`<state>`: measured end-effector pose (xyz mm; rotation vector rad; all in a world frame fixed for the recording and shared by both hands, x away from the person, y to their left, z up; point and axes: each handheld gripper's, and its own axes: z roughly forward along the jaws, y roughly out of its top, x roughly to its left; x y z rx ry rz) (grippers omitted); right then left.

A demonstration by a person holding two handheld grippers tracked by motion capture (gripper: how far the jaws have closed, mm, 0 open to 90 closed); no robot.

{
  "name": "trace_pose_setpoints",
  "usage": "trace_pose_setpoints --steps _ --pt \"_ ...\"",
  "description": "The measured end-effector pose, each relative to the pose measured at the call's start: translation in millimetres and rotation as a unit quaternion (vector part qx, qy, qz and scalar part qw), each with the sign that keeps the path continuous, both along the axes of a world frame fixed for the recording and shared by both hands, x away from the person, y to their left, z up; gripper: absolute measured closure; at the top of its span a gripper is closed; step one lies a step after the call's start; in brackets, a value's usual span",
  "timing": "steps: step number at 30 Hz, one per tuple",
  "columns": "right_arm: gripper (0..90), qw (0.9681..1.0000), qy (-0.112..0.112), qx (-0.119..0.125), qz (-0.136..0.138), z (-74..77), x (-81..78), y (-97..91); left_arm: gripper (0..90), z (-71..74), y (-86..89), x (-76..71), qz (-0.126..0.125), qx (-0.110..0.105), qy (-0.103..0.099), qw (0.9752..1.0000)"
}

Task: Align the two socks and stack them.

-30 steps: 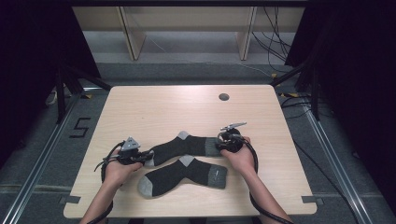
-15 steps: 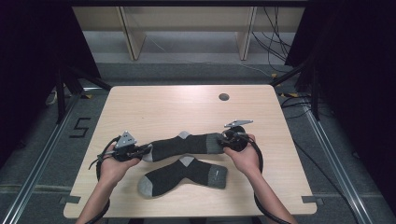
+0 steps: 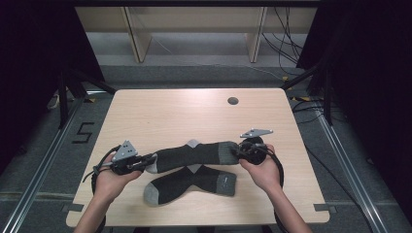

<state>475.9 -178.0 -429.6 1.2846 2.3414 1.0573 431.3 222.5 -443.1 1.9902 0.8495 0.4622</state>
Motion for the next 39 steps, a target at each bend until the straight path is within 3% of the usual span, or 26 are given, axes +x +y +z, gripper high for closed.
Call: trace_pose_setpoints --steps 3,5,11,15,17,22,23,25,27,28,29,33,35,36,37,39 --pt "81.9 0.9997 -0.014 0.002 0.02 0.3 -5.9 -2.2 82.5 0.5 0.3 -7.0 -0.009 0.0 -0.004 1.0" --pt "81.9 1.0 -0.005 0.002 0.007 2.0 -14.0 -2.0 82.5 1.3 1.3 -12.9 -0.012 0.004 -0.006 0.9999" --pt "81.8 0.9998 -0.007 0.0 0.02 -2.8 -28.4 -2.1 82.5 -3.3 4.2 -27.4 -0.02 0.018 -0.006 0.9996" --pt "81.7 0.9998 0.002 0.003 0.018 -7.3 -35.6 -0.2 82.5 -8.4 5.2 -33.7 -0.013 0.006 -0.003 0.9999" --pt "81.7 0.9998 -0.003 -0.001 0.021 -9.3 -37.6 -0.6 82.5 -9.1 6.5 -35.5 -0.01 0.01 -0.003 0.9999" --pt "81.7 0.9997 -0.01 -0.004 0.024 -9.9 -42.9 -1.2 82.4 -12.9 6.7 -35.1 -0.014 0.008 0.003 0.9999" --pt "81.7 0.9999 0.002 0.004 0.015 -8.7 -46.0 0.0 82.4 -13.6 6.2 -35.1 -0.01 0.009 0.003 0.9999" --pt "81.7 0.9997 -0.009 -0.006 0.024 -9.7 -46.9 -1.1 82.4 -15.3 5.4 -34.5 -0.011 0.007 0.005 0.9999" --pt "81.7 0.9998 0.0 -0.001 0.019 -10.4 -49.5 -0.4 82.4 -17.0 6.7 -34.6 -0.017 0.014 0.009 0.9997" --pt "81.7 0.9999 0.004 -0.001 0.017 -11.1 -50.9 -0.4 82.4 -18.4 5.8 -35.4 -0.011 0.005 0.008 0.9999" --pt "81.7 0.9998 -0.002 -0.003 0.021 -12.8 -50.8 -0.6 82.4 -18.7 7.8 -35.5 -0.016 0.013 0.011 0.9997" --pt "81.6 0.9997 0.009 -0.002 0.021 -13.7 -54.6 1.0 82.4 -22.2 8.0 -37.1 -0.012 0.004 0.012 0.9999" --pt "81.6 0.9997 0.013 -0.004 0.022 -14.3 -55.9 2.4 82.4 -22.8 9.0 -37.2 -0.009 0.013 0.017 0.9997" --pt "81.6 0.9994 0.002 -0.006 0.035 -15.6 -54.8 2.2 82.4 -23.1 11.4 -36.2 -0.018 0.027 0.02 0.9993" --pt "81.6 0.9996 0.009 -0.005 0.026 -16.0 -56.3 3.7 82.4 -25.9 9.3 -36.2 -0.01 0.011 0.022 0.9996" --pt "81.6 0.9996 0.013 -0.007 0.024 -17.3 -57.8 4.5 82.3 -30.5 9.6 -35.2 -0.009 0.01 0.029 0.9995"
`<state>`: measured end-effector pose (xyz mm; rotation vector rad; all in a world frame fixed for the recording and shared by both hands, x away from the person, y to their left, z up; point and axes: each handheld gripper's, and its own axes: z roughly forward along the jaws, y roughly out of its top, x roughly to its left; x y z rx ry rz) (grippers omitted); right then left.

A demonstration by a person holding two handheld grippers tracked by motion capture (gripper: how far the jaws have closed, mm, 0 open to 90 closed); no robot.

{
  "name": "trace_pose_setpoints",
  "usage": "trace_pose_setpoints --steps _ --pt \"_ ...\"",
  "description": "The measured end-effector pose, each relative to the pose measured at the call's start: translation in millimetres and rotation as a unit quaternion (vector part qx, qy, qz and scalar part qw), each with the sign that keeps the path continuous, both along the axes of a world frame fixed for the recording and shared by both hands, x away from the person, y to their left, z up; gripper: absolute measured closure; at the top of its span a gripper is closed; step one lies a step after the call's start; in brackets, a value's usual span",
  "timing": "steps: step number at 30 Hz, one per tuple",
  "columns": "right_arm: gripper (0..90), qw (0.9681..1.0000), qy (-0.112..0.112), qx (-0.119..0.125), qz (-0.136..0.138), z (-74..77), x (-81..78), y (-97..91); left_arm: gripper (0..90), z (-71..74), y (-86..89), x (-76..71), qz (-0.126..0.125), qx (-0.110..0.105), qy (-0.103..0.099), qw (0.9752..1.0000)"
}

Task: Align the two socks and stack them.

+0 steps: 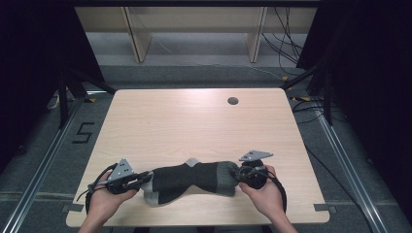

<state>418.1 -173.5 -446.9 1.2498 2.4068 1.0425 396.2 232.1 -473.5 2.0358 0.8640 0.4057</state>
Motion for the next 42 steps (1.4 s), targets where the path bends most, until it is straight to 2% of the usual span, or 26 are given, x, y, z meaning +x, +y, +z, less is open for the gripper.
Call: trace_pose_setpoints --steps 1,3,4,5,6,8,12,13,14,16,17,18,19,20,23,25,26,28,29,30,32,34,37,38,40,42 --pt "81.6 0.9999 -0.008 -0.006 0.007 -1.7 1.0 -0.8 82.3 -2.4 0.3 0.5 0.002 -0.002 0.005 1.0" --pt "81.6 1.0 0.005 0.001 0.006 -3.5 0.4 -0.3 82.3 -7.2 0.7 1.6 0.001 -0.003 0.009 1.0" --pt "81.5 1.0 0.001 -0.006 0.005 -4.3 0.0 -0.3 82.3 -9.4 0.5 1.8 0.002 -0.003 0.01 0.9999" --pt "81.6 0.9999 0.004 -0.006 0.009 -5.1 0.0 -0.3 82.3 -9.7 1.5 1.6 -0.001 0.007 0.015 0.9999" --pt "81.5 1.0 0.007 -0.001 0.006 -6.5 -0.4 0.2 82.3 -12.2 0.0 1.5 0.002 -0.003 0.014 0.9999" --pt "81.5 1.0 0.004 -0.007 0.003 -7.2 -0.9 -0.2 82.3 -14.2 -0.3 1.5 0.002 -0.005 0.015 0.9999" --pt "81.5 0.9998 0.018 -0.007 -0.001 -7.6 -2.7 -0.2 82.2 -14.3 -0.2 2.2 0.0 -0.003 0.02 0.9998" --pt "81.5 1.0 0.005 0.001 -0.002 -10.1 -2.1 0.6 82.2 -14.3 -0.2 2.3 0.0 -0.003 0.018 0.9998" --pt "81.5 0.9999 0.01 -0.008 0.002 -9.0 -2.4 -0.5 82.2 -14.1 -0.3 2.3 0.0 -0.002 0.018 0.9998" --pt "81.4 0.9997 -0.001 -0.016 0.017 -11.2 -1.1 -1.5 82.2 -13.7 -0.4 2.0 0.001 0.0 0.022 0.9998" --pt "81.4 0.9999 0.007 -0.012 0.006 -10.2 -2.6 -0.8 82.2 -14.4 -0.4 2.2 0.0 -0.003 0.02 0.9998" --pt "81.4 0.9999 0.013 -0.011 0.0 -10.9 -2.9 -0.8 82.2 -14.4 1.1 2.8 -0.002 0.009 0.016 0.9998" --pt "81.3 1.0 0.007 -0.002 -0.002 -13.5 -2.4 0.2 82.2 -14.7 -0.2 2.1 0.001 0.001 0.02 0.9998" --pt "81.3 0.9998 0.004 -0.015 0.009 -13.7 -1.3 -1.7 82.2 -15.0 0.1 2.1 -0.003 0.003 0.02 0.9998" --pt "81.3 0.9998 0.018 -0.012 -0.001 -13.8 -2.5 -0.2 82.1 -16.1 0.4 1.3 -0.003 0.004 0.018 0.9998" --pt "81.3 0.9997 -0.004 -0.02 0.014 -17.3 -0.3 -0.8 82.1 -16.0 0.1 0.8 -0.002 0.005 0.021 0.9998" --pt "81.2 0.9997 0.011 -0.02 0.01 -15.5 -1.2 -0.5 82.1 -15.9 0.5 1.0 -0.005 0.007 0.024 0.9997" --pt "81.1 0.9996 0.015 -0.022 0.009 -16.7 -1.8 0.4 82.1 -16.2 0.5 1.2 0.0 0.005 0.025 0.9997" --pt "81.0 0.9996 0.01 -0.027 0.006 -17.6 -1.9 0.7 82.1 -16.3 -0.2 1.2 0.0 -0.01 0.022 0.9997" --pt "81.0 0.9993 0.004 -0.033 0.017 -19.8 -0.6 0.2 82.1 -13.9 0.4 0.9 0.002 -0.012 0.022 0.9997" --pt "81.0 0.9994 0.014 -0.028 0.012 -18.5 -1.4 1.0 82.1 -7.2 0.7 -0.3 0.004 -0.017 0.018 0.9997" --pt "81.0 0.9994 0.014 -0.031 0.009 -18.1 -1.2 1.0 82.1 -0.5 0.3 -1.9 -0.001 -0.013 0.016 0.9998" --pt "80.8 0.9993 0.017 -0.032 0.008 -19.0 0.0 1.0 82.0 3.2 -2.1 -5.6 -0.006 -0.021 0.014 0.9997" --pt "80.8 0.9994 0.016 -0.031 0.007 -19.6 0.3 1.0 81.9 4.5 -0.7 -6.1 -0.012 -0.012 0.023 0.9996" --pt "80.8 0.9991 0.005 -0.039 0.016 -21.6 2.2 -0.2 81.9 2.0 -0.8 -8.1 -0.006 -0.03 0.035 0.9989" --pt "80.8 0.9992 0.015 -0.035 0.008 -20.5 1.2 0.5 81.8 -2.7 0.1 -9.6 -0.006 -0.036 0.042 0.9984"
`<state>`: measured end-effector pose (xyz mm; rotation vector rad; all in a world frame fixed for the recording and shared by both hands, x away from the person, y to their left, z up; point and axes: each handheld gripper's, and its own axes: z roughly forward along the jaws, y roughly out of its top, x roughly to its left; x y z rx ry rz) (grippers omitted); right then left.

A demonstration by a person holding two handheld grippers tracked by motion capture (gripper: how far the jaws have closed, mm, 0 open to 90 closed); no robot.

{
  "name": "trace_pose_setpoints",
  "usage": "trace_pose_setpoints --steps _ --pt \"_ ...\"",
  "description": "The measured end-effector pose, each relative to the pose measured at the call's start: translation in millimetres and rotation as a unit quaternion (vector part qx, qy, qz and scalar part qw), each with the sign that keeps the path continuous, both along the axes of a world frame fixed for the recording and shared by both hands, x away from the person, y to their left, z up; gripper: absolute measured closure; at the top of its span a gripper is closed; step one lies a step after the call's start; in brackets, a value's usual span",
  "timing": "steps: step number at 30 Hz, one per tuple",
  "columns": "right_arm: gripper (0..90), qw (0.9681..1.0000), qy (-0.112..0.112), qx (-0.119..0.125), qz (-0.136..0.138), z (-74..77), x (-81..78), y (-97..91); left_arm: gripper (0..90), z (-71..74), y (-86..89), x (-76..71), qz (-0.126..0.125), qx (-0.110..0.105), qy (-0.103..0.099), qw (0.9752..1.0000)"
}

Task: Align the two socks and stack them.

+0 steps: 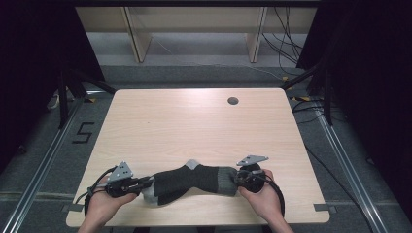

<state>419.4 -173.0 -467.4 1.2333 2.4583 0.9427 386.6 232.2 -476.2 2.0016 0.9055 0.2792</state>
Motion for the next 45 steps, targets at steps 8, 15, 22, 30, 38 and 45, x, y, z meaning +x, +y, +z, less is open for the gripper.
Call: trace_pose_setpoints --steps 8,15,22,30,38,45 --pt "80.6 1.0 -0.005 -0.005 0.004 -2.6 1.3 0.4 81.0 -11.8 -3.8 -5.0 -0.003 0.025 0.004 0.9997" --pt "74.9 1.0 0.0 -0.007 -0.001 -1.3 0.6 1.4 55.2 -2.5 -2.3 -4.1 0.037 0.024 -0.018 0.9989" --pt "61.1 0.9994 -0.018 -0.001 -0.031 19.3 -5.8 5.0 58.6 7.4 -4.4 -4.5 0.048 0.065 -0.051 0.9954" --pt "61.5 0.9995 0.001 -0.032 -0.005 3.9 -4.3 18.4 61.7 -13.4 -24.0 -19.1 0.001 0.089 -0.048 0.9949" --pt "61.5 0.9994 -0.001 -0.033 -0.01 -1.8 -2.2 18.5 55.1 -19.0 -27.1 -24.1 0.032 0.068 -0.049 0.996" --pt "61.4 0.9994 0.001 -0.034 -0.01 -1.0 -2.8 18.3 65.4 1.5 -39.5 -32.8 -0.003 0.028 -0.083 0.9962"
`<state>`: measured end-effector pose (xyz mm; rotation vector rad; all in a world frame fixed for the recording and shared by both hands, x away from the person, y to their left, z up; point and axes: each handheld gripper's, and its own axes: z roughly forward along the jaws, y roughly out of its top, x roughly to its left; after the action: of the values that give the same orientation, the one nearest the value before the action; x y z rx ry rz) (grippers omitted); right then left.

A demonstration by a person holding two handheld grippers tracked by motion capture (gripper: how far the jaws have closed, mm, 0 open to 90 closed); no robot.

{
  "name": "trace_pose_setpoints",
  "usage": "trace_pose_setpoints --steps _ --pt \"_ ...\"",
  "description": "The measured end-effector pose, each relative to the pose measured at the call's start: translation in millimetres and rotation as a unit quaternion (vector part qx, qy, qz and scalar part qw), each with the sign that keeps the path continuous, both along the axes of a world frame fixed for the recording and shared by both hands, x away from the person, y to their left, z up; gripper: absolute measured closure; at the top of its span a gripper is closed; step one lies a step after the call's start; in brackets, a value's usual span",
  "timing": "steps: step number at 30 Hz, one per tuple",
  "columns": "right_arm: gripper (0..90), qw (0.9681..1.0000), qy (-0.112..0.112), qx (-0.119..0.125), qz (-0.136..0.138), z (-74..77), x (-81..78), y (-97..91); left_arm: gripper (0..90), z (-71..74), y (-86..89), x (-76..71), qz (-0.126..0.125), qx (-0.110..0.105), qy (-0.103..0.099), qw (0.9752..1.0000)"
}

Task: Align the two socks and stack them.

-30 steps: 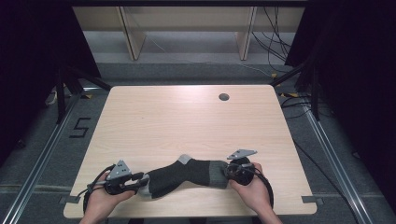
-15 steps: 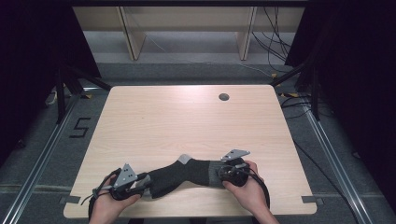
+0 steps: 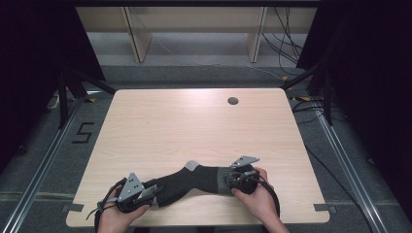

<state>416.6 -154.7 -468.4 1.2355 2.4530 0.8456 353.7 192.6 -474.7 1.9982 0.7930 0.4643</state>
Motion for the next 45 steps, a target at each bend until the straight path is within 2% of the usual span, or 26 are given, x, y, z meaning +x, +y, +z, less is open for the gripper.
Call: trace_pose_setpoints --steps 1,3,5,6,8,9,10,11,12,13,14,17,18,19,21,22,24,26,27,31,37,38,40,43,44,45 --pt "61.4 1.0 -0.005 0.0 0.004 -1.2 0.9 -0.3 66.8 -1.8 -3.0 -0.9 -0.013 -0.002 0.007 0.9999" --pt "61.3 1.0 -0.007 -0.004 0.005 -1.1 1.4 -0.5 71.6 -8.9 -8.9 -2.4 -0.034 0.01 0.017 0.9992" --pt "61.3 1.0 -0.006 -0.002 0.004 -1.0 1.1 -0.1 75.8 -18.3 -11.9 -2.9 -0.041 0.014 0.04 0.9983" --pt "61.3 1.0 -0.006 -0.002 0.004 -1.2 1.1 -0.2 76.6 -22.8 -12.1 -2.6 -0.048 0.025 0.048 0.9974" --pt "61.2 1.0 -0.002 -0.002 -0.001 0.1 -0.4 -0.4 76.7 -30.3 -15.3 -4.7 -0.04 0.016 0.051 0.9978" --pt "61.2 1.0 -0.002 -0.002 -0.003 0.2 -0.6 -0.3 76.4 -30.7 -14.7 -4.9 -0.039 0.02 0.047 0.9979" --pt "61.2 1.0 0.0 0.0 -0.003 0.1 -0.7 -0.2 76.1 -30.0 -16.1 -6.3 -0.034 0.009 0.055 0.9978" --pt "61.2 1.0 0.001 0.002 0.0 -0.1 -0.1 -0.1 75.5 -29.7 -15.7 -6.2 -0.034 0.008 0.057 0.9978" --pt "61.1 1.0 -0.009 0.002 0.002 -2.1 0.8 0.1 74.7 -29.8 -15.8 -6.3 -0.033 0.006 0.057 0.9978" --pt "61.1 1.0 -0.004 -0.002 -0.003 -0.3 -0.2 0.5 73.0 -29.4 -16.0 -6.6 -0.032 0.004 0.056 0.9979" --pt "61.1 1.0 -0.01 -0.002 0.002 -1.8 0.8 -0.2 71.2 -27.5 -14.8 -6.3 -0.032 0.013 0.051 0.9981" --pt "61.0 1.0 -0.001 0.001 0.0 -0.4 -0.3 -0.6 69.9 -18.1 -10.1 -8.8 -0.014 -0.003 0.037 0.9992" --pt "61.0 1.0 0.003 0.002 0.002 -0.1 -0.2 -1.0 70.8 -14.8 -7.0 -10.0 -0.002 -0.01 0.03 0.9995" --pt "60.9 1.0 -0.004 0.006 -0.003 -1.7 -0.4 0.1 71.5 -12.2 -3.0 -10.6 0.007 -0.013 0.026 0.9996" --pt "60.9 1.0 0.002 0.004 -0.006 -0.8 -1.5 0.5 72.3 -11.6 5.9 -12.2 0.034 -0.008 0.02 0.9992" --pt "60.9 1.0 0.005 0.004 -0.005 -0.5 -1.5 0.3 72.7 -13.5 7.7 -12.4 0.039 -0.002 0.024 0.9989" --pt "60.7 1.0 0.005 0.004 -0.006 -0.8 -1.6 0.3 73.2 -20.6 10.5 -12.3 0.036 0.004 0.035 0.9988" --pt "60.7 1.0 0.001 0.003 -0.001 -1.3 -1.4 0.3 73.3 -25.2 8.3 -13.0 0.032 0.012 0.034 0.9988" --pt "60.6 1.0 0.0 0.002 -0.004 -1.1 -2.4 0.5 73.1 -25.6 7.9 -12.6 0.031 0.023 0.031 0.9988" --pt "60.4 0.9999 -0.011 0.0 -0.002 -2.5 -1.7 -1.0 73.2 -28.6 6.9 -6.2 0.037 0.013 0.033 0.9987" --pt "60.0 0.9998 -0.007 0.009 -0.017 -4.2 0.1 -1.2 72.9 -29.2 8.0 8.3 0.039 0.019 0.03 0.9986" --pt "60.0 0.9997 -0.013 0.006 -0.018 -4.2 0.6 -1.7 72.9 -28.3 9.3 11.5 0.036 0.033 0.03 0.9984" --pt "59.9 0.9997 -0.012 0.008 -0.022 -4.3 1.0 -1.7 72.9 -28.6 7.7 16.2 0.036 0.022 0.031 0.9986" --pt "59.9 0.9995 -0.015 0.005 -0.026 -4.3 1.6 -2.3 72.8 -27.7 8.8 23.4 0.032 0.033 0.03 0.9985" --pt "59.8 0.9994 -0.014 0.005 -0.03 -4.1 2.3 -2.8 72.8 -28.3 7.3 25.2 0.035 0.027 0.027 0.9986" --pt "59.8 0.9994 -0.017 0.006 -0.029 -4.7 3.8 -3.3 72.7 -27.7 8.1 27.2 0.031 0.036 0.028 0.9985"
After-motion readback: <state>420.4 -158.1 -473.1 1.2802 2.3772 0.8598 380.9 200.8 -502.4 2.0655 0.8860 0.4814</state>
